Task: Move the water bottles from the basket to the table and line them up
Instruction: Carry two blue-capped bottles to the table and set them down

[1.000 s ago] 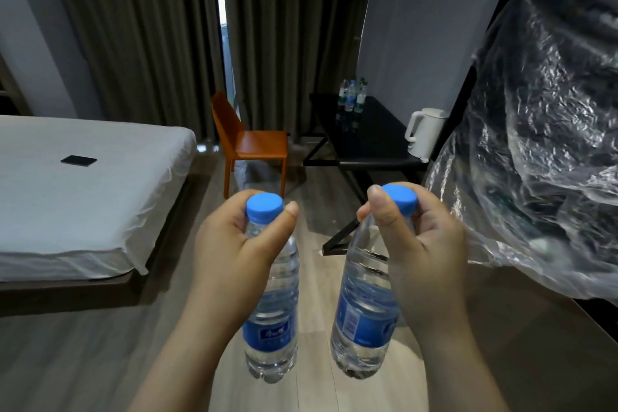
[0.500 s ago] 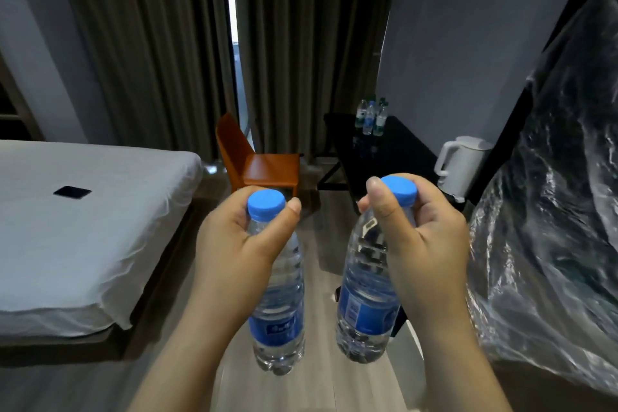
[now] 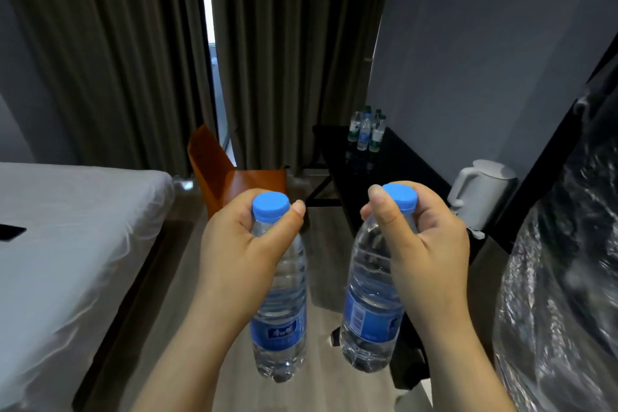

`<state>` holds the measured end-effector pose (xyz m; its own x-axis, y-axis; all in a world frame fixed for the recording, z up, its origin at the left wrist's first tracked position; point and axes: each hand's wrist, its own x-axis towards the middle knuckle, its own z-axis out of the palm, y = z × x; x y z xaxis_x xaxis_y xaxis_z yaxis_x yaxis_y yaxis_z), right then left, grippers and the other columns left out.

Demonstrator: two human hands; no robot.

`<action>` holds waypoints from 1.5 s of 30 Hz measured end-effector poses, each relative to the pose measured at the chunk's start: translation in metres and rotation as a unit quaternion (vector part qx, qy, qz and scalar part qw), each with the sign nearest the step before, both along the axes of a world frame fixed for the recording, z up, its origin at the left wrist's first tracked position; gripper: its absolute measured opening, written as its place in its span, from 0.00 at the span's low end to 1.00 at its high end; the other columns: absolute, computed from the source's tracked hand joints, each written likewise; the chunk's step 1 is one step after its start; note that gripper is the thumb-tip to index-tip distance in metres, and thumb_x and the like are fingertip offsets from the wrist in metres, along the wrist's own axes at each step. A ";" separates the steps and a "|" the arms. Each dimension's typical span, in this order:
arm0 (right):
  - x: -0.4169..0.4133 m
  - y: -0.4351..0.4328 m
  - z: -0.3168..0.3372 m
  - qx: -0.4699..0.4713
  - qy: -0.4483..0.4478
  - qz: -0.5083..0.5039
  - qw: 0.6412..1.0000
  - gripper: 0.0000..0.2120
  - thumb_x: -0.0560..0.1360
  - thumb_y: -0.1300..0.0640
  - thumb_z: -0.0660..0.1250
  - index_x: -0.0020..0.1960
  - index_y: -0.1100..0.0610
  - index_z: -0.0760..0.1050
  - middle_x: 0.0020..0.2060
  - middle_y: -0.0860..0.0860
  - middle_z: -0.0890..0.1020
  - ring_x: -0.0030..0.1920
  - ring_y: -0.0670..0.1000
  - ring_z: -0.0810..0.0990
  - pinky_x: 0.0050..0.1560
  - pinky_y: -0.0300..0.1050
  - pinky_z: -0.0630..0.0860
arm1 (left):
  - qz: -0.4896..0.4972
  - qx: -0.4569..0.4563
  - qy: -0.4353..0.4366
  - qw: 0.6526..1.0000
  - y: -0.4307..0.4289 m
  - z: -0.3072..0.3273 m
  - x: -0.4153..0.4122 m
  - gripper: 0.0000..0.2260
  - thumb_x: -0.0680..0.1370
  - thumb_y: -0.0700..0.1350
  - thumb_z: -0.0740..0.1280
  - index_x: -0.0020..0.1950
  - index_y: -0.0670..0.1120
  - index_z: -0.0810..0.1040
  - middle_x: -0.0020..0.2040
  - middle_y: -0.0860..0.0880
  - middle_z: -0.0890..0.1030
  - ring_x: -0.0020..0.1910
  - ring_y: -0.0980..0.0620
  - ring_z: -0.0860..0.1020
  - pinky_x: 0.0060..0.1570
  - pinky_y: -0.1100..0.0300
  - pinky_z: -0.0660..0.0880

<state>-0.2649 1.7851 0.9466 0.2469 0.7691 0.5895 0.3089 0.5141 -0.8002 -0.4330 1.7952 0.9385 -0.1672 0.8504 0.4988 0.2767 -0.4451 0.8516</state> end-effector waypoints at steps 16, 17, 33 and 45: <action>-0.037 0.232 -0.009 -0.018 0.026 -0.040 0.999 0.10 0.74 0.46 0.67 0.42 0.52 0.78 0.35 0.50 0.81 0.35 0.44 0.79 0.35 0.28 0.73 | -0.049 0.008 0.039 0.998 0.251 -0.003 -0.028 0.17 0.71 0.54 0.67 0.37 0.39 0.75 0.32 0.41 0.75 0.32 0.47 0.73 0.29 0.64 0.68; -0.035 0.247 -0.012 -0.018 0.027 -0.038 0.999 0.09 0.75 0.47 0.67 0.42 0.52 0.78 0.35 0.50 0.81 0.34 0.44 0.79 0.35 0.28 0.73 | -0.050 0.012 0.041 0.998 0.266 -0.005 -0.025 0.17 0.72 0.53 0.66 0.38 0.39 0.75 0.32 0.41 0.75 0.33 0.47 0.74 0.30 0.61 0.69; 0.036 0.485 -0.007 0.001 0.024 -0.061 0.998 0.10 0.75 0.48 0.67 0.41 0.53 0.78 0.34 0.47 0.82 0.34 0.41 0.80 0.35 0.25 0.71 | -0.087 -0.066 -0.033 0.994 0.500 0.003 0.046 0.08 0.74 0.45 0.70 0.39 0.42 0.77 0.33 0.43 0.79 0.30 0.50 0.80 0.31 0.49 0.81; 0.051 0.645 -0.030 -0.048 0.021 -0.124 0.991 0.13 0.73 0.42 0.66 0.43 0.52 0.77 0.37 0.47 0.82 0.35 0.43 0.81 0.36 0.26 0.73 | -0.180 -0.067 -0.037 0.981 0.687 -0.021 0.067 0.10 0.74 0.45 0.69 0.40 0.39 0.75 0.30 0.41 0.76 0.27 0.53 0.74 0.26 0.63 0.74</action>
